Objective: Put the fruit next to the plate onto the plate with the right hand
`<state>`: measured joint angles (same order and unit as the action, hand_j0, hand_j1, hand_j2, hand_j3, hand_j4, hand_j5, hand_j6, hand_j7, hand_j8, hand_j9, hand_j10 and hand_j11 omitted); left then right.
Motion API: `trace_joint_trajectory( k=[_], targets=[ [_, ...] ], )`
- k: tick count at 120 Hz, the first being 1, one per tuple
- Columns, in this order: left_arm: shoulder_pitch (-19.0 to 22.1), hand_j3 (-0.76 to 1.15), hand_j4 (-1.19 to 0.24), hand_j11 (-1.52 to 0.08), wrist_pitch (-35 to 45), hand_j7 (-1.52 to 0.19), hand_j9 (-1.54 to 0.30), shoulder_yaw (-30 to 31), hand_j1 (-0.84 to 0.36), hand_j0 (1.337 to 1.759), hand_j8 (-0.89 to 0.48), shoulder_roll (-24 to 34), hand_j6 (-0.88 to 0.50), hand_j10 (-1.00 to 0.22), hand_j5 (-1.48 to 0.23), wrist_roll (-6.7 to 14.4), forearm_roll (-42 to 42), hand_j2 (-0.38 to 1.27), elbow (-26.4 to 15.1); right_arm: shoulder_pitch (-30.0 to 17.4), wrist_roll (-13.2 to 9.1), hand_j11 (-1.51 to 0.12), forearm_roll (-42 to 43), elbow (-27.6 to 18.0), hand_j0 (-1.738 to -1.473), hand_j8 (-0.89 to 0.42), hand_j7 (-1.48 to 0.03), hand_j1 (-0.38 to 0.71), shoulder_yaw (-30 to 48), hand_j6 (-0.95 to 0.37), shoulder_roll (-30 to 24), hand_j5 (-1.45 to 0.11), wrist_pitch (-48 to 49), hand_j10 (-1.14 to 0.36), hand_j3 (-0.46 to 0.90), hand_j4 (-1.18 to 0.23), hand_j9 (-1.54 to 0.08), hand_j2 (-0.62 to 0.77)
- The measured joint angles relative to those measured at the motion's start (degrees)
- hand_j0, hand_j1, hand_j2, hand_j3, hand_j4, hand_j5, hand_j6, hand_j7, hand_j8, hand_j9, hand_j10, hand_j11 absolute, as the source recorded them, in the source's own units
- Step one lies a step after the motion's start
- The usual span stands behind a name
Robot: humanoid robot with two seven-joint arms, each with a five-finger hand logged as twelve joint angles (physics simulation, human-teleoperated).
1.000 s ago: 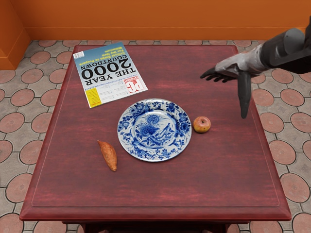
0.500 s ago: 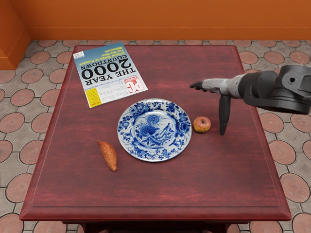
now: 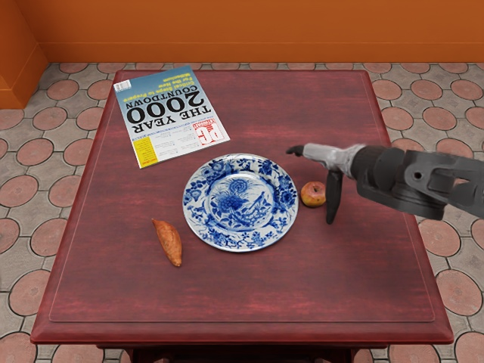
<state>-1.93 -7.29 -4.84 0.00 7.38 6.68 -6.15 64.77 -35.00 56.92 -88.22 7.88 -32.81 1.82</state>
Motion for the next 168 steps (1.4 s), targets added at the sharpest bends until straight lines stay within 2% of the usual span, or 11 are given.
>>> trace_joint_trajectory(
  k=[53,113,168],
  targets=[
    [0.0,0.0,-0.01,-0.01,0.0,-0.01,-0.01,0.0,0.34,1.658,-0.01,0.0,-0.01,-0.01,-0.01,0.0,0.0,0.0,0.0,-4.6,0.0,-0.14,9.8,-5.4,-1.658,-0.11,-0.14,-0.22,-0.3,-0.11,-1.8,-0.14,-6.0,-0.11,0.0,-0.11,-0.14,-0.02],
    [0.0,0.0,-0.01,-0.01,0.0,-0.01,-0.01,0.0,0.34,1.658,-0.01,0.0,-0.01,-0.01,-0.01,0.0,0.0,0.0,0.0,-6.8,0.0,-0.35,11.8,-5.5,-1.658,-0.28,-0.35,-0.02,-0.4,-0.28,-1.9,-0.35,-7.5,-0.27,0.0,-0.28,-0.35,-0.05],
    [0.0,0.0,-0.01,-0.01,0.0,-0.01,-0.01,0.0,0.34,1.658,-0.01,0.0,-0.01,-0.01,-0.01,0.0,0.0,0.0,0.0,-8.0,0.0,-0.43,12.9,-5.1,-1.658,-0.33,-0.43,0.04,-0.4,-0.33,-2.0,-0.43,-9.6,-0.33,0.0,-0.33,-0.43,-0.06]
  ],
)
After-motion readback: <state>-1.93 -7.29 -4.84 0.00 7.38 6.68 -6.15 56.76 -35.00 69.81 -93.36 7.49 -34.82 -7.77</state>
